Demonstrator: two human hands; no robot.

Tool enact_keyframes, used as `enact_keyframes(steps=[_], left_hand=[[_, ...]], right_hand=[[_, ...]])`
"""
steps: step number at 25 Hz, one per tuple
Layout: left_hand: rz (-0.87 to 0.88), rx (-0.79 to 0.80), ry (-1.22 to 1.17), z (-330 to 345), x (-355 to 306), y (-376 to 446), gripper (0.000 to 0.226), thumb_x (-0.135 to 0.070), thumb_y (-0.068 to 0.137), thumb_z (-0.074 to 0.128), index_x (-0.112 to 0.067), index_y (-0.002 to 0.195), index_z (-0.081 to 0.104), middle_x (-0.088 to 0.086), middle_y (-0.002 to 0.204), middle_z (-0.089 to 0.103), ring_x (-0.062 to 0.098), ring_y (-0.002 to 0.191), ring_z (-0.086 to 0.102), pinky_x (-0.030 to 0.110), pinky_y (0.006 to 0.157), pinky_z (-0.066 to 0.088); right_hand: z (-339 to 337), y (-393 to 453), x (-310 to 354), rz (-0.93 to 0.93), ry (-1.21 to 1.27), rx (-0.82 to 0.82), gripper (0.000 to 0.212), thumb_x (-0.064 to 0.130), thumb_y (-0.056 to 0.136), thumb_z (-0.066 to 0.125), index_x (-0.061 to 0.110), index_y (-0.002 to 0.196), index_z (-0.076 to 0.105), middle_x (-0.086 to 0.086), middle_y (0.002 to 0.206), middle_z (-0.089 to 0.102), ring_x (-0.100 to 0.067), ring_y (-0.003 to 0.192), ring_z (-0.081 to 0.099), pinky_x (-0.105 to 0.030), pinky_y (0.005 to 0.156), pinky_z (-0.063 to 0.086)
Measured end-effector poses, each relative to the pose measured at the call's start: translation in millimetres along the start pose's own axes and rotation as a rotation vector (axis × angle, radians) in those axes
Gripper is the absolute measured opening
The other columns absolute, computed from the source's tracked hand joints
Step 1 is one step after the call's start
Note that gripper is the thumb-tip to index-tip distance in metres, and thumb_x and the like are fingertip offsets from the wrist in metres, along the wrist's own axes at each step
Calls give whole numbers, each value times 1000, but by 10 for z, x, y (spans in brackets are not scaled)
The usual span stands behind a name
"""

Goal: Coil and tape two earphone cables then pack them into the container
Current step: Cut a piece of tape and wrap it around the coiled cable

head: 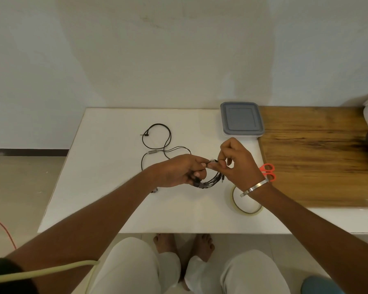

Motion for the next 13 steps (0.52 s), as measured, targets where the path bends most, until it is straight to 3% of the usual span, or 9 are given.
enact_keyframes(steps=[2,5,13], left_hand=[[-7,2,-2,-5,24,4,29,-6,103,28,-10,113,55,-4,60,38,9,59,37,21,68,50],[-2,5,2,-1,43,6,29,-8,104,29,-14,100,57,-5,60,37,10,60,34,24,71,46],[25,28,59,-14,40,21,25,-10,105,28,-11,98,52,-4,61,36,9,60,33,28,72,43]], right_hand=[[12,-21,32,-17,20,5,23,16,74,77,20,67,56,13,80,42,1,70,45,-5,62,39],[36,-30,67,-35,24,29,8,15,76,74,16,77,66,5,87,49,2,76,48,-4,65,40],[79,-48,102,-75,78,98,12,16,81,69,18,93,72,4,91,60,-7,82,58,-12,72,48]])
Point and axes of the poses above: each hand's wrist, its own y-axis towards the middle knuckle, its own z-axis out of the palm, x = y × z, the point moved 10 cm from there along y, towards the middle knuckle
